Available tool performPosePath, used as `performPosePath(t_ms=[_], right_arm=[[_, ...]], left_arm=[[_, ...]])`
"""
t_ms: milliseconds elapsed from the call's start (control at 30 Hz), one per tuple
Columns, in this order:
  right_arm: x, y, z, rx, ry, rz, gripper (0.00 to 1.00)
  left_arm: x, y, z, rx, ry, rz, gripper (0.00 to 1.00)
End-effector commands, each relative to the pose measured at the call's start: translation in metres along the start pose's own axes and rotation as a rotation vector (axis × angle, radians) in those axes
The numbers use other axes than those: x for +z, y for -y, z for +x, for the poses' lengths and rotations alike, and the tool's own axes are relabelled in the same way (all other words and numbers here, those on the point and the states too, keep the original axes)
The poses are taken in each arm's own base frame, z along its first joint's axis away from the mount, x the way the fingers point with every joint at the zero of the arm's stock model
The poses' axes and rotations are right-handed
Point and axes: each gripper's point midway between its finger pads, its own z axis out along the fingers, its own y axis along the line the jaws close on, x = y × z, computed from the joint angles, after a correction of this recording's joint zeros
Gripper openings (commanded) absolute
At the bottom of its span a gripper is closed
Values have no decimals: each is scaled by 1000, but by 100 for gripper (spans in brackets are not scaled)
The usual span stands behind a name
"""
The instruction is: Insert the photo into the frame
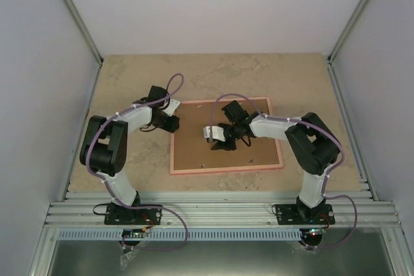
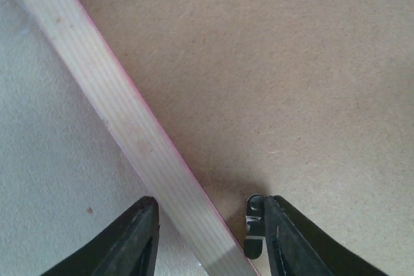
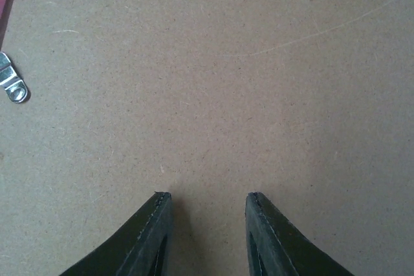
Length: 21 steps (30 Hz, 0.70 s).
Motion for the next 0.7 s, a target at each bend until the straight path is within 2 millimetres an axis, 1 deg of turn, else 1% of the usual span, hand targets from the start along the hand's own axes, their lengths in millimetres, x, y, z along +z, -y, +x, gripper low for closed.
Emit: performPosePath(t_ms=[0,100,167,200,300,333,400,500,667], right_arm=[[12,-49,76,31,-262,-133,34],[13,-50,80,34,-270,-140,34],[13,-50,80,38,-268,-138,34],[13,-50,80,41,-268,-138,34],[13,-47,77,54,-258,-134,34],[13,-45,74,56,-251,-130,34],[12,-41,69,60,-236,-120,34],[13,-38,67,70,-233,-114,33],[13,-39,67,74,-232,-117,33]], left_arm=[[6,-19,17,77,-89,-96,44],[3,-19,14,126,-85,-96,37],[3,-16,14,158,-88,-78,34],[2,-13,14,173,-90,-56,35],[1,1,15,180,-95,29,48],[-1,5,13,161,-89,46,50],[-5,10,9,106,-68,88,49],[-12,8,-2,18,-18,109,44],[-20,8,-14,-12,37,122,42]])
